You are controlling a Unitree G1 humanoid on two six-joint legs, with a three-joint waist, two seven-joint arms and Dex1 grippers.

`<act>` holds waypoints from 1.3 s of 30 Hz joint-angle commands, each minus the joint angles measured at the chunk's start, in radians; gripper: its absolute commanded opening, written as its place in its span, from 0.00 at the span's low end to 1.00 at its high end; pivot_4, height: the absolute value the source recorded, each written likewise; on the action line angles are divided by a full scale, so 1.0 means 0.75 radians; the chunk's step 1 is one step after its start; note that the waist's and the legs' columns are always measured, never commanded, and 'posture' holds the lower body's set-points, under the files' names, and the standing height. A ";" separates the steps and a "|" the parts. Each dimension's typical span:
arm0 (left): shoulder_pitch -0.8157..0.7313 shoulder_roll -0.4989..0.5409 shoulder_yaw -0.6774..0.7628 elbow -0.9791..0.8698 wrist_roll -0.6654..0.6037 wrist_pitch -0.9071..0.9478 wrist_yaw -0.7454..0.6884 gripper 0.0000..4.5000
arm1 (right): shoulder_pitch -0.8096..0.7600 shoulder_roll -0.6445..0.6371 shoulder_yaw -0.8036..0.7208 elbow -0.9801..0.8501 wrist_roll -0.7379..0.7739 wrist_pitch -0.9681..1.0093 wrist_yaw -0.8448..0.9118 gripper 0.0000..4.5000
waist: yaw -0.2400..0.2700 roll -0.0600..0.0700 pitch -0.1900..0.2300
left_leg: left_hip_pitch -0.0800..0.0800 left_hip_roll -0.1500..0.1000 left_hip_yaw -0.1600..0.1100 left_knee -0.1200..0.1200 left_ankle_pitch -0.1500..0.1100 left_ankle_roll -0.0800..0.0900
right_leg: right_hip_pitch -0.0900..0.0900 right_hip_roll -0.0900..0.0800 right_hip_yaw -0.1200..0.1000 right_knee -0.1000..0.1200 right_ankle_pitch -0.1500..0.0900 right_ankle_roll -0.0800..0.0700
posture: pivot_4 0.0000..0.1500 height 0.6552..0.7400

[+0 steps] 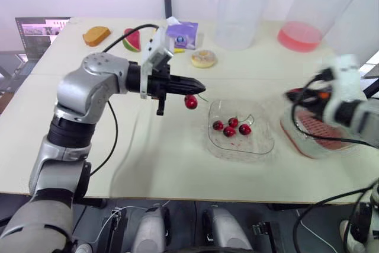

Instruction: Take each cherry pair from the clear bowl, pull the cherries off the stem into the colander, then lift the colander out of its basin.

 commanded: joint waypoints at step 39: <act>-0.081 -0.026 0.001 0.007 -0.008 -0.040 -0.024 0.00 | -0.424 0.246 0.421 -0.133 0.599 0.114 0.420 0.99 | -0.012 0.003 0.000 | 0.001 -0.001 0.000 0.000 -0.002 0.003 | 0.002 0.002 0.000 -0.001 0.000 0.000 | 1.00 1.00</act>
